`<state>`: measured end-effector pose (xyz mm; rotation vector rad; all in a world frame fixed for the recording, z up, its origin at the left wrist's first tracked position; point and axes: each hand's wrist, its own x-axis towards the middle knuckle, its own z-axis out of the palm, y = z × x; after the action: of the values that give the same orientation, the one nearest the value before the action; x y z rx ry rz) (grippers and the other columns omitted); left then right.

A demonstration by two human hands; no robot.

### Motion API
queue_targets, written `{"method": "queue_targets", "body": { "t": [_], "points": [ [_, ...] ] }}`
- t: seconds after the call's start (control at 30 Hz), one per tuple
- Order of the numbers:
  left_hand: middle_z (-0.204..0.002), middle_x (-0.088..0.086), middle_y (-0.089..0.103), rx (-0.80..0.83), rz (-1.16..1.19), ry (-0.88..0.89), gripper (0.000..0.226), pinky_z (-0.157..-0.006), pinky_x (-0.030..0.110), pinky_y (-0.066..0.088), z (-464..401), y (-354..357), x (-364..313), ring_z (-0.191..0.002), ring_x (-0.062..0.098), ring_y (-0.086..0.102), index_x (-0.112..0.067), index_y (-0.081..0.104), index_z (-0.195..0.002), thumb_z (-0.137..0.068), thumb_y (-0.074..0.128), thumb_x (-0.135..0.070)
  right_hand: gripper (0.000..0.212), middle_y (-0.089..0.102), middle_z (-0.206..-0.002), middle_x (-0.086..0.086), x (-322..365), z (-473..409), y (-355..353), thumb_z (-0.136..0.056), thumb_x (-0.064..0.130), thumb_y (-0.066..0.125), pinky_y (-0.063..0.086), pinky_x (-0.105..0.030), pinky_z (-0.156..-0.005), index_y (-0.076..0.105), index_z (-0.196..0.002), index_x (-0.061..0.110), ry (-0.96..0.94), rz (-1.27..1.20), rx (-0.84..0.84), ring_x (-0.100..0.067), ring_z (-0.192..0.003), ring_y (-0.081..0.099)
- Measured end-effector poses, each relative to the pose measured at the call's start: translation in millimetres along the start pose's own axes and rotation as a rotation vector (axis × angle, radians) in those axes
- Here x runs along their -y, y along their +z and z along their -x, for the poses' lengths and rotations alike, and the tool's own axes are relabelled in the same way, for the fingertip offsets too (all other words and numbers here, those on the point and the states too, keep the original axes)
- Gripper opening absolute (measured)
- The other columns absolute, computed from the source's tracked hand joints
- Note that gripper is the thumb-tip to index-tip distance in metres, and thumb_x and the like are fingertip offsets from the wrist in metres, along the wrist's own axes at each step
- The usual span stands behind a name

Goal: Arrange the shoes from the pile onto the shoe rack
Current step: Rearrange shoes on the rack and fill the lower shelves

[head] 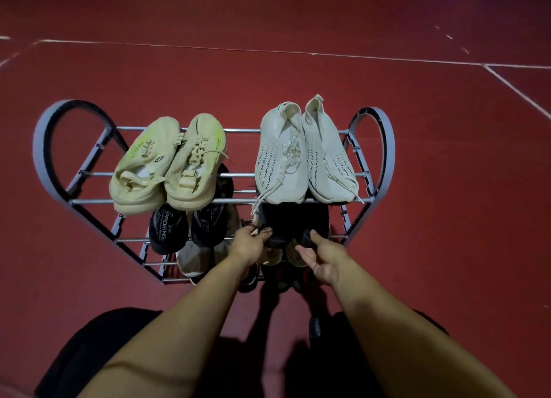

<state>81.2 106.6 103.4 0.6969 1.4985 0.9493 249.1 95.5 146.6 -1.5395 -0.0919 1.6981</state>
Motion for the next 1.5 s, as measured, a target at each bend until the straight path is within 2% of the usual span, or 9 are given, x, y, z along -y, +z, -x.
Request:
{"method": "queue_targets", "body": {
  "t": [0.13, 0.23, 0.33, 0.53, 0.63, 0.73, 0.97, 1.27, 1.5],
  "points": [
    [-0.108, 0.009, 0.067, -0.023, -0.067, 0.023, 0.022, -0.066, 0.026, 0.056, 6, 0, 3, -0.081, 0.017, 0.065, -0.011, 0.059, -0.122, -0.100, 0.058, -0.015, 0.047, 0.065, -0.115, -0.020, -5, -8, -1, -0.095, 0.036, 0.060, 0.059, -0.025, -0.055, 0.055, -0.128, 0.002, -0.002, 0.196, -0.010, -0.020, -0.082, 0.066],
    [-0.116, 0.011, 0.067, -0.014, -0.053, 0.005, 0.030, -0.077, 0.035, 0.060, 8, -3, 5, -0.097, 0.025, 0.068, -0.006, 0.056, -0.127, -0.100, 0.060, -0.018, 0.044, 0.066, -0.117, -0.015, -9, -7, -1, -0.094, 0.041, 0.061, 0.053, -0.026, -0.059, 0.058, -0.124, 0.009, -0.039, 0.274, -0.025, -0.021, -0.088, 0.067],
    [-0.103, 0.006, 0.067, -0.048, -0.129, -0.023, 0.023, -0.092, 0.049, 0.056, 9, -10, 8, -0.097, 0.031, 0.070, -0.015, 0.056, -0.112, -0.094, 0.064, -0.027, 0.032, 0.069, -0.099, -0.011, -16, -3, -3, -0.090, 0.037, 0.068, 0.049, -0.026, -0.057, 0.065, -0.107, 0.010, -0.075, 0.389, -0.048, -0.021, -0.075, 0.066],
    [-0.066, 0.018, 0.058, 0.143, -0.664, -0.046, 0.019, -0.060, 0.034, 0.040, 27, -34, 23, -0.058, 0.031, 0.056, -0.013, 0.058, -0.072, -0.074, 0.042, -0.023, 0.028, 0.056, -0.066, -0.008, -43, 3, -6, -0.089, 0.027, 0.069, 0.036, -0.029, -0.056, 0.056, -0.068, 0.014, -0.225, 1.042, 0.090, -0.021, -0.055, 0.049],
    [-0.067, 0.010, 0.058, 0.276, -0.898, -0.077, 0.025, -0.066, 0.042, 0.048, 45, -50, 24, -0.062, 0.025, 0.051, -0.009, 0.061, -0.070, -0.087, 0.055, -0.027, 0.029, 0.067, -0.092, -0.008, -58, 10, -8, -0.090, 0.040, 0.064, 0.044, -0.031, -0.070, 0.061, -0.104, 0.014, -0.317, 1.451, 0.110, -0.023, -0.078, 0.060],
    [-0.101, 0.012, 0.071, 0.243, -1.073, -0.040, 0.040, -0.083, 0.033, 0.049, 50, -67, 28, -0.095, 0.028, 0.065, -0.007, 0.067, -0.100, -0.093, 0.057, -0.045, 0.058, 0.061, -0.127, -0.006, -67, 8, -9, -0.091, 0.049, 0.058, 0.051, -0.036, -0.091, 0.046, -0.138, 0.017, -0.372, 1.694, 0.084, -0.026, -0.113, 0.061],
    [-0.148, 0.015, 0.044, 0.173, -1.158, 0.066, 0.072, -0.109, 0.041, 0.040, 59, -105, 36, -0.132, 0.034, 0.049, -0.015, 0.038, -0.149, -0.095, 0.048, -0.061, 0.071, 0.035, -0.151, -0.007, -81, 4, 6, -0.093, 0.055, 0.049, 0.046, -0.043, -0.101, 0.023, -0.153, 0.025, -0.440, 1.870, 0.172, -0.030, -0.130, 0.048],
    [-0.158, 0.011, 0.031, 0.155, -1.135, -0.009, 0.070, -0.114, 0.037, 0.033, 58, -151, 60, -0.142, 0.029, 0.039, -0.016, 0.028, -0.155, -0.099, 0.046, -0.054, 0.072, 0.033, -0.149, -0.003, -107, -13, 5, -0.094, 0.053, 0.047, 0.048, -0.043, -0.097, 0.013, -0.154, 0.032, -0.473, 1.972, 0.231, -0.030, -0.128, 0.049],
    [-0.133, 0.016, 0.061, -0.065, -0.601, -0.170, 0.044, -0.094, 0.034, 0.045, 33, -154, 71, -0.123, 0.033, 0.057, -0.009, 0.050, -0.137, -0.101, 0.055, -0.034, 0.075, 0.034, -0.154, -0.007, -114, -35, 42, -0.092, 0.053, 0.051, 0.043, -0.041, -0.103, 0.018, -0.154, 0.027, -0.431, 1.713, 0.182, -0.030, -0.134, 0.045]
  ]
}}
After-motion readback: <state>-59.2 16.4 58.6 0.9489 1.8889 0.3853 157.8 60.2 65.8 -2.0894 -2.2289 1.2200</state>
